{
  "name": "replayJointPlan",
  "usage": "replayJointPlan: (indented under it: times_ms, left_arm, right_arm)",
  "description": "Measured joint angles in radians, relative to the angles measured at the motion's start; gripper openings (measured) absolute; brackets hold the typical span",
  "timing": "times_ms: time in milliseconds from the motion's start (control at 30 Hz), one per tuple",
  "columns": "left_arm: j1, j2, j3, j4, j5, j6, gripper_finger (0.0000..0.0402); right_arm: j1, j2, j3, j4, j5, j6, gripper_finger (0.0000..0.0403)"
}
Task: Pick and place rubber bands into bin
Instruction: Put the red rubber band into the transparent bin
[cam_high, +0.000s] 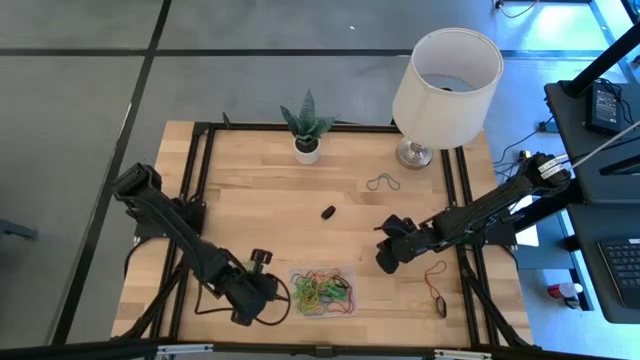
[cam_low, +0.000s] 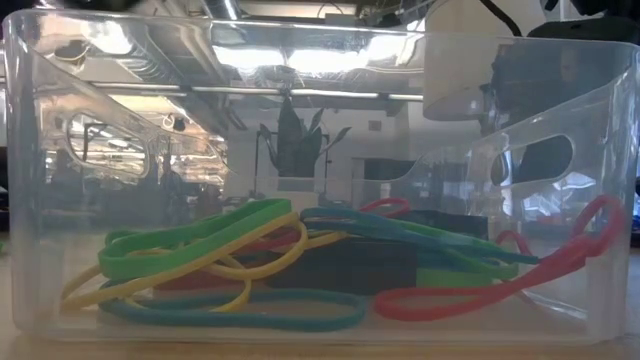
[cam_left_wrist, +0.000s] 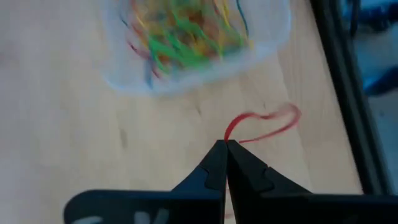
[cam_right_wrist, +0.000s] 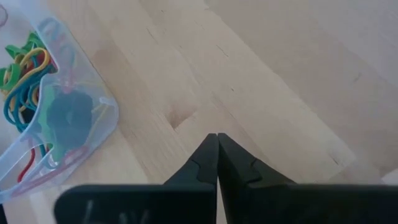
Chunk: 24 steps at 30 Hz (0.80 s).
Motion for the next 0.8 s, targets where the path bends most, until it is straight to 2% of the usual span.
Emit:
replayJointPlan:
  times_ms: [133, 367, 600, 800]
  left_arm:
    - [0.013, 0.017, 0.147, -0.078, -0.071, 0.000, 0.0002]
    - [0.077, 0.090, 0.349, -0.089, -0.164, 0.056, 0.0002]
    - [0.177, 0.270, 0.532, -0.072, -0.130, 0.133, 0.0002]
    - [0.229, 0.422, 0.611, -0.063, -0.071, 0.094, 0.0002]
  right_arm:
    - [0.000, 0.000, 0.000, 0.000, 0.000, -0.018, 0.0006]
    - [0.029, 0.000, 0.000, 0.000, -0.001, -0.077, 0.0006]
    - [0.066, 0.000, 0.000, 0.000, -0.002, -0.101, 0.0006]
    - [0.094, 0.000, 0.000, 0.000, -0.003, -0.129, 0.0006]
